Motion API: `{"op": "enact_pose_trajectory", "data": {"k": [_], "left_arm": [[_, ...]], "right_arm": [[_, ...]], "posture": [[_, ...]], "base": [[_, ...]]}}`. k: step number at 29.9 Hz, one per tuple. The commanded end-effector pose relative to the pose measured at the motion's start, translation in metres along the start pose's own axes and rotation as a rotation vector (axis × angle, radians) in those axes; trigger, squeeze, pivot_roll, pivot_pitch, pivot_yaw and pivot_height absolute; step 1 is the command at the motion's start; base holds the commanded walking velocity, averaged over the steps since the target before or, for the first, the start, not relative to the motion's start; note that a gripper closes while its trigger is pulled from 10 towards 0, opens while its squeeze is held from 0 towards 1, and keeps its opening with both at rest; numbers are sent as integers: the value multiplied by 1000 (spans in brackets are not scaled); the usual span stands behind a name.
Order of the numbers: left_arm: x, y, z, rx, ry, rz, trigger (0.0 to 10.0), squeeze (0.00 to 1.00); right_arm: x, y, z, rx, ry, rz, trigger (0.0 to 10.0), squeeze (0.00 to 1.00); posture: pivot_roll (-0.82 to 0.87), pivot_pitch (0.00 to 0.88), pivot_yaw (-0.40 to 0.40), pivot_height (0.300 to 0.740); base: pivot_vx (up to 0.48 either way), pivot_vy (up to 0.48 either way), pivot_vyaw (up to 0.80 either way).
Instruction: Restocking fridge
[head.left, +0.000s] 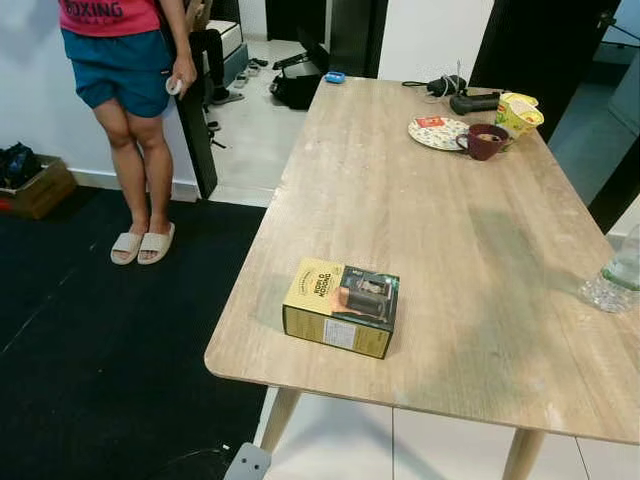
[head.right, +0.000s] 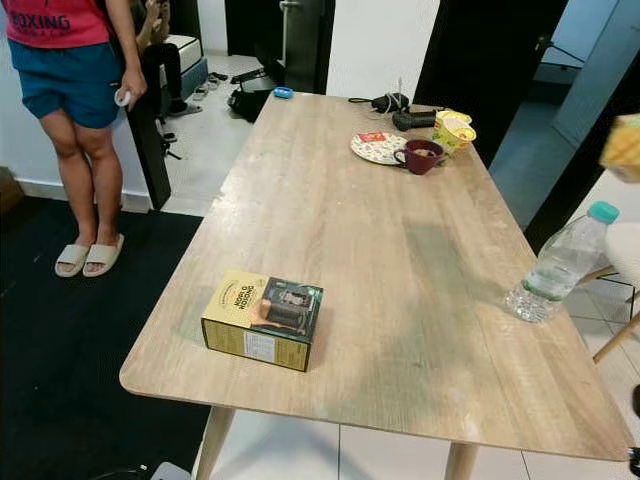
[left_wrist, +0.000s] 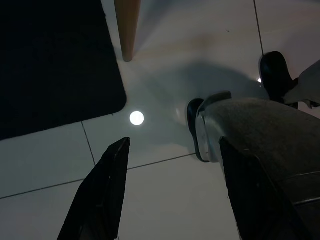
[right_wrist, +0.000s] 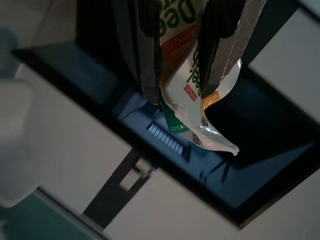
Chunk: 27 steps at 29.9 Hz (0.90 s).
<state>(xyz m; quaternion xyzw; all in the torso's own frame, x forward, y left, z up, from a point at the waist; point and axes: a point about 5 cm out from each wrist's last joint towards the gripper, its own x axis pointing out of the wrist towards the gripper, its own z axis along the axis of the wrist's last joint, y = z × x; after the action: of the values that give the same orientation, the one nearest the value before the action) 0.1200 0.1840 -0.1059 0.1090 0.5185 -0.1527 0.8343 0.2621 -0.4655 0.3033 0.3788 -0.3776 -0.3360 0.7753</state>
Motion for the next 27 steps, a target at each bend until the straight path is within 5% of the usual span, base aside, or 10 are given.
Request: {"op": "enact_pose_trajectory", "data": {"k": [1,2,3,9,15,16,19,21,23,27], "left_arm": [[-2,-21,-25,-11,101,-69,10000,0],[-2,-21,-25,-11,101,-68,10000,0],[-2,-21,-25,-11,101,-68,10000,0],[-2,-20,-25,-10,102,-67,10000,0],[-2,-19,-24,-8,99,-66,10000,0],[-2,-18,-22,-8,96,-65,10000,0],[-1,-18,-22,-8,93,-65,10000,0],[-1,-18,-21,-8,93,-65,10000,0],[-1,-18,-21,-8,93,-66,10000,0],[-1,-19,-22,-10,94,-68,10000,0]], "right_arm": [[2,-5,15,-79,-61,-29,10000,0],[1,-6,21,-243,-86,-20,10000,0],[1,-6,21,-243,-86,-20,10000,0],[-2,-13,36,-701,-168,-50,10000,0],[-5,-23,41,-999,-198,-72,10000,0],[-7,-29,43,-1148,-202,-87,10000,0],[-10,-43,48,-1355,-185,-124,10000,0],[-12,-50,50,-1411,-175,-144,10000,0],[-17,-68,53,-1577,-137,-188,10000,0],[-26,-89,54,-1686,-61,-225,10000,0]], "posture": [[48,0,-117,740],[50,0,-118,740],[50,0,-118,740],[53,0,-120,740],[53,0,-118,740],[52,0,-116,740],[47,0,-115,740],[48,0,-115,740],[46,0,-116,740],[42,0,-115,740]], "base": [[0,0,0],[0,0,0],[0,0,0],[0,0,0],[0,0,0],[0,0,0],[0,0,0],[0,0,0],[0,0,0],[0,0,0]]}}
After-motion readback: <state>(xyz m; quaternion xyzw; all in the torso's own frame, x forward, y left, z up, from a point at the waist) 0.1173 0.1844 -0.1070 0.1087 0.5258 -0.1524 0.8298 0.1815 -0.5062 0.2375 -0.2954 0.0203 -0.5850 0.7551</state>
